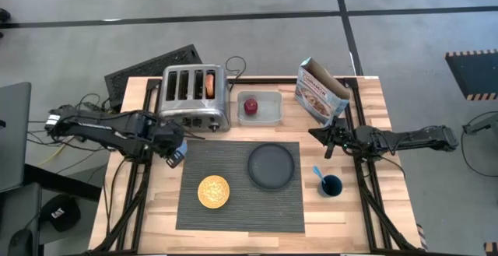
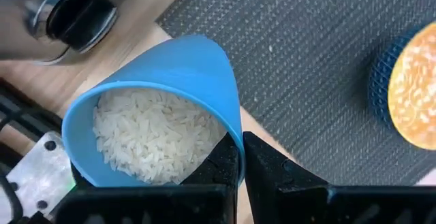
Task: Arrange a breakfast setting
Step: Put the blue cup of milk on the left of the black tablemat
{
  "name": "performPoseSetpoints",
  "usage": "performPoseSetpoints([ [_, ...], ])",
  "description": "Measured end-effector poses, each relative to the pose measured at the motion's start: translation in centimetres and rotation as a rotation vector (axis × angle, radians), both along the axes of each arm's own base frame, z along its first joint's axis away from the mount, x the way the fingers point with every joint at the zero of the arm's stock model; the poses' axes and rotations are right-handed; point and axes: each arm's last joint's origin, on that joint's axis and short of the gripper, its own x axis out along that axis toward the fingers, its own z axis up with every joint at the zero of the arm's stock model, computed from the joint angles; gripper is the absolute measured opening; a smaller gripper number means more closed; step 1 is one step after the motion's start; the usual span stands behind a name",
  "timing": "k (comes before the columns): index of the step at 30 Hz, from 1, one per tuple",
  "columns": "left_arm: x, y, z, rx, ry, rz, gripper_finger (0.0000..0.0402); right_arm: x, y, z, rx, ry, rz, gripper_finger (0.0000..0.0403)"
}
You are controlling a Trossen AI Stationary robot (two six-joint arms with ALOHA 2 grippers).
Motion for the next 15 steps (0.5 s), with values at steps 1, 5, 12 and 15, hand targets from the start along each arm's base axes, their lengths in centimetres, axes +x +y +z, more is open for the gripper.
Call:
performPoseSetpoints([
  [1,0.4,-0.1,0.0,-0.01,0.034,-0.014,0.0,0.0,0.0,0.0,0.0,0.0,0.0,0.004],
  [5,2.1,-0.6,-0.6,-0.072,0.136,-0.076,0.0,0.0,0.0,0.0,0.0,0.0,0.0,0.004],
  [12,3.8,-2.5,-2.4,-0.123,0.252,-0.158,0.0,0.0,0.0,0.0,0.0,0.0,0.0,0.004],
  [15,4.3,-3.0,-2.9,-0.141,0.26,-0.165,0.0,0.0,0.0,0.0,0.0,0.0,0.0,0.004],
])
